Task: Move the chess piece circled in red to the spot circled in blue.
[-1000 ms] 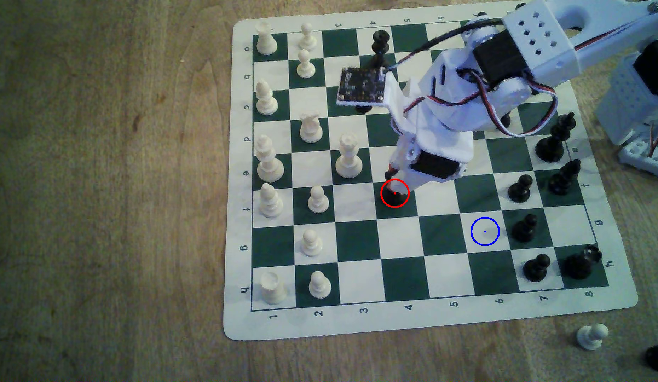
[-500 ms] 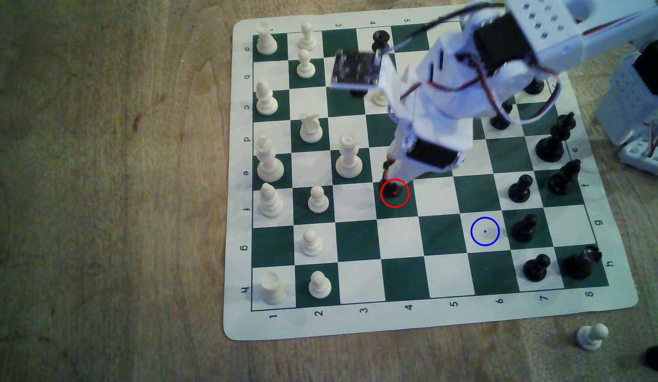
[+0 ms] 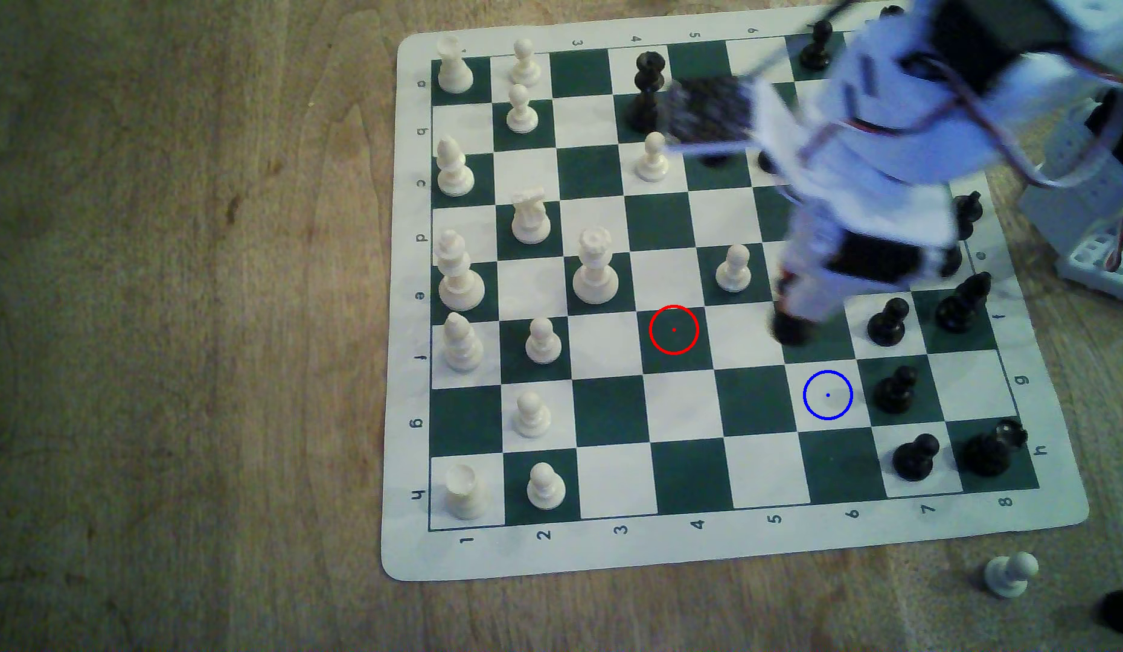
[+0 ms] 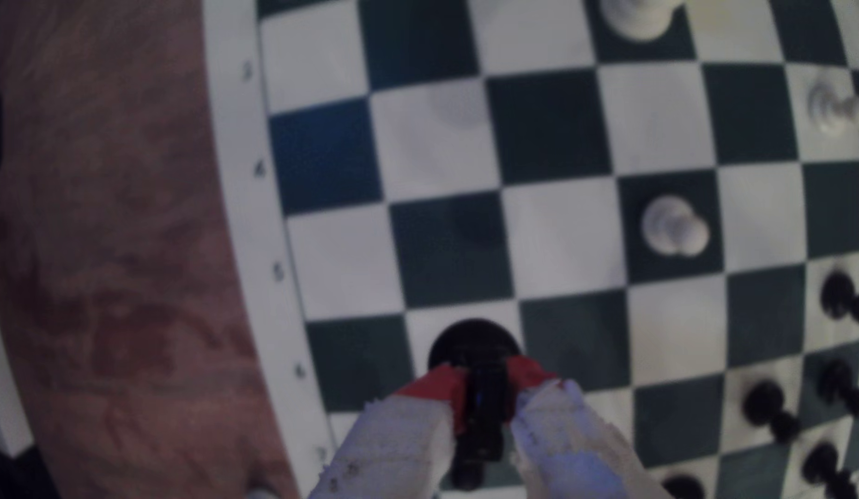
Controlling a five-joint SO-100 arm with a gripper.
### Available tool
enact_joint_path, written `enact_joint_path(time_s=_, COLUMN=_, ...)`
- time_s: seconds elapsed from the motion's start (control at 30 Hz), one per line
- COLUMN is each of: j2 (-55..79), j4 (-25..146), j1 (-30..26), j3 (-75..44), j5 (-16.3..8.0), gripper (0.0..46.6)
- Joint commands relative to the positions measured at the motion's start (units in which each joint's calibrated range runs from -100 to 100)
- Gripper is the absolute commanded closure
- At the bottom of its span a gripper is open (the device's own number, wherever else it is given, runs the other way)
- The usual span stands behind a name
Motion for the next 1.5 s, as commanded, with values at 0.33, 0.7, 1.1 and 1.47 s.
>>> enact_joint_path(time_s=0.33, j2=-11.4, j4=-12.0, j1=-4.0, j3=22.2, j5=-1.4, gripper=46.2)
enact_joint_path(time_s=0.7, j2=-7.4, j4=-18.1, j1=-4.6, j3=23.3, j5=-1.6, gripper=46.3)
enact_joint_path(time_s=1.1, j2=-2.2, j4=-23.1, j1=-4.5, j3=26.1, j5=-1.2, gripper=46.4)
enact_joint_path(time_s=1.47, j2=-0.9, j4=-23.5, j1=-4.8, j3=26.3, j5=-0.8, gripper=45.1)
